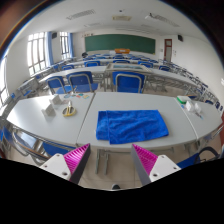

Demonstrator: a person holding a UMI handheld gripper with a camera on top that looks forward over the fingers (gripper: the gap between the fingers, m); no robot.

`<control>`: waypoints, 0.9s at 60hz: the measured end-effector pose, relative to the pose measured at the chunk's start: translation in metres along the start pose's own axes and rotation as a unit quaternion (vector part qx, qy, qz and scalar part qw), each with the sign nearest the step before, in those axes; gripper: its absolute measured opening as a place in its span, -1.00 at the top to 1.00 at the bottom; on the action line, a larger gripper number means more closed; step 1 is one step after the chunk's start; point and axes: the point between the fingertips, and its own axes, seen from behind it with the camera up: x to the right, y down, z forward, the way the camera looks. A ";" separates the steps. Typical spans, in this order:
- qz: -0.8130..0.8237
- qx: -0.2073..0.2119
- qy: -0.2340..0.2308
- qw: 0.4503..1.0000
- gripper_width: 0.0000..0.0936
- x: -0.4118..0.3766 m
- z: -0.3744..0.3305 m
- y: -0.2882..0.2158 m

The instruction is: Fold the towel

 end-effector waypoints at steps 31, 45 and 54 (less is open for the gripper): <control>-0.072 0.019 -0.003 0.997 0.10 -0.022 0.195 -0.044; -0.071 -0.002 -0.017 0.997 0.93 -0.008 0.198 -0.053; 0.022 0.004 -0.108 0.994 0.94 -0.040 0.166 -0.091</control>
